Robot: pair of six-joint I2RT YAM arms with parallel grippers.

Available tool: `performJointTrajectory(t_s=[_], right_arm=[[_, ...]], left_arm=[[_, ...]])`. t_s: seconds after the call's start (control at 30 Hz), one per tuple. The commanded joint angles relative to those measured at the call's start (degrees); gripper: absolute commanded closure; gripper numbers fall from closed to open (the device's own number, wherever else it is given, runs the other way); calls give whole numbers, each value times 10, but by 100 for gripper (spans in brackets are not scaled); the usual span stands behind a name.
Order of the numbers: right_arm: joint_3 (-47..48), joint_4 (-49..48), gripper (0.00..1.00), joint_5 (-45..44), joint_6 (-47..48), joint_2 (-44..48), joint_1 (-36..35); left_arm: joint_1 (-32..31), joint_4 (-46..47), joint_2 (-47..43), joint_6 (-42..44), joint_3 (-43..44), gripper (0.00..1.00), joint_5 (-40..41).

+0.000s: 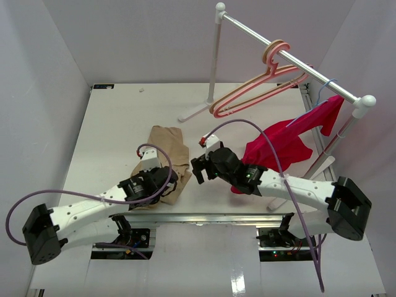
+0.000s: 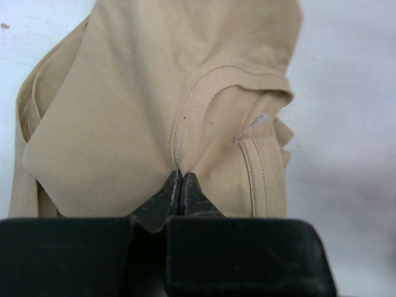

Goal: Place the t-shirt on the hanger

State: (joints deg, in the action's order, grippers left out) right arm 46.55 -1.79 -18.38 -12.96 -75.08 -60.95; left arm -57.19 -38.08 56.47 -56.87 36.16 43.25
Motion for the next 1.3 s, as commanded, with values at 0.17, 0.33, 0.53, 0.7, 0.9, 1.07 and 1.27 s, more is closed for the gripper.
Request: performJointTrajectory(t_s=[0.17, 0.33, 0.53, 0.7, 0.9, 1.07, 1.27], right_arm=[[141, -126, 3, 44, 71, -229, -1], [175, -154, 4, 40, 63, -307, 9], [184, -181, 16, 45, 54, -361, 15], [177, -194, 26, 38, 51, -374, 16], [176, -188, 63, -1, 45, -376, 18], [187, -117, 92, -96, 38, -331, 18], [154, -83, 92, -156, 41, -245, 17]], left_arm=[[3, 39, -102, 58, -41, 100, -31], [3, 37, -73, 57, -34, 93, -24], [2, 31, -64, 50, -32, 100, -18], [3, 29, -69, 42, -36, 100, -9], [3, 26, -55, 35, -31, 100, -1], [3, 27, -46, 37, -28, 100, -4], [3, 41, -51, 44, -32, 100, -10]])
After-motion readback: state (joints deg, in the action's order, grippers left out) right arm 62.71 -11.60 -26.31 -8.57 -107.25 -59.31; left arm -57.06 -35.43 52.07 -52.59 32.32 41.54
